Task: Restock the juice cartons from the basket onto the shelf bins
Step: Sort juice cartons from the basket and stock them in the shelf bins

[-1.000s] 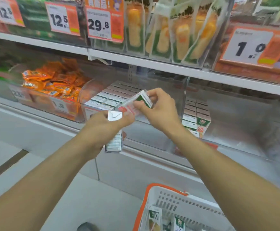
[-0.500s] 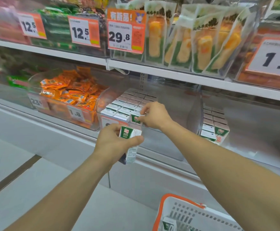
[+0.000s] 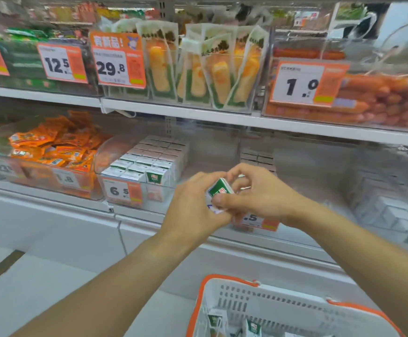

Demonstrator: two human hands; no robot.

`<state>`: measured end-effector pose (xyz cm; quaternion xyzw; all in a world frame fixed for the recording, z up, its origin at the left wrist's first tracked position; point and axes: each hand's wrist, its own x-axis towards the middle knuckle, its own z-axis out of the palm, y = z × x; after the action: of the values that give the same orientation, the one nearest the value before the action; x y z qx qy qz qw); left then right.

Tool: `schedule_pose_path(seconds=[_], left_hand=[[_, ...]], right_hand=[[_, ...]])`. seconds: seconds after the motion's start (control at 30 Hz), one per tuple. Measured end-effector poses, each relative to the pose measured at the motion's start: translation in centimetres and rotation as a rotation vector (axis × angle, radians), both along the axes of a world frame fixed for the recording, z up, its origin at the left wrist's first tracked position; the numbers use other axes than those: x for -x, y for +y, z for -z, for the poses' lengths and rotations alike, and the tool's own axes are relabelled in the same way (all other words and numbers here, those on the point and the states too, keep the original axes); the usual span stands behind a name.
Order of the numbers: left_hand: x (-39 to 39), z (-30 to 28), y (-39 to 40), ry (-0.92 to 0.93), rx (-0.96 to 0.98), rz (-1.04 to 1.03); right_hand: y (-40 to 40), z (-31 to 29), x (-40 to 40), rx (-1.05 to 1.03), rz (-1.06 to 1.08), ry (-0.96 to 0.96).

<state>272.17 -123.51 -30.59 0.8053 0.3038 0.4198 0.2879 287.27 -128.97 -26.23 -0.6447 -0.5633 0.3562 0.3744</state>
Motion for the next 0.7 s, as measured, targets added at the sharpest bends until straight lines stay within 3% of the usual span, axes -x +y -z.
schedule_pose_path(seconds=[0.1, 0.2, 0.27, 0.43, 0.57, 0.7], left_hand=[[-2.3, 0.1, -1.7, 0.038, 0.001, 0.152], [-4.8, 0.3, -3.1, 0.097, 0.131, 0.296], [-6.8, 0.9, -4.0, 0.105, 0.224, 0.333], [-12.3, 1.5, -7.0, 0.027, 0.165, 0.342], [-16.6, 1.8, -8.3, -0.041, 0.101, 0.33], [-19.7, 3.9, -8.6, 0.156, -0.089, 0.313]], right_hand=[[-2.8, 0.5, -3.0, 0.002, 0.069, 0.062], [-6.0, 0.7, -6.4, -0.013, 0.147, 0.12], [-8.2, 0.6, -8.8, -0.005, 0.186, 0.162], [-11.6, 0.4, -13.7, -0.067, 0.21, 0.21], [-14.7, -0.7, -17.5, -0.152, 0.313, 0.106], [-19.2, -3.5, -22.8, -0.212, 0.49, -0.185]])
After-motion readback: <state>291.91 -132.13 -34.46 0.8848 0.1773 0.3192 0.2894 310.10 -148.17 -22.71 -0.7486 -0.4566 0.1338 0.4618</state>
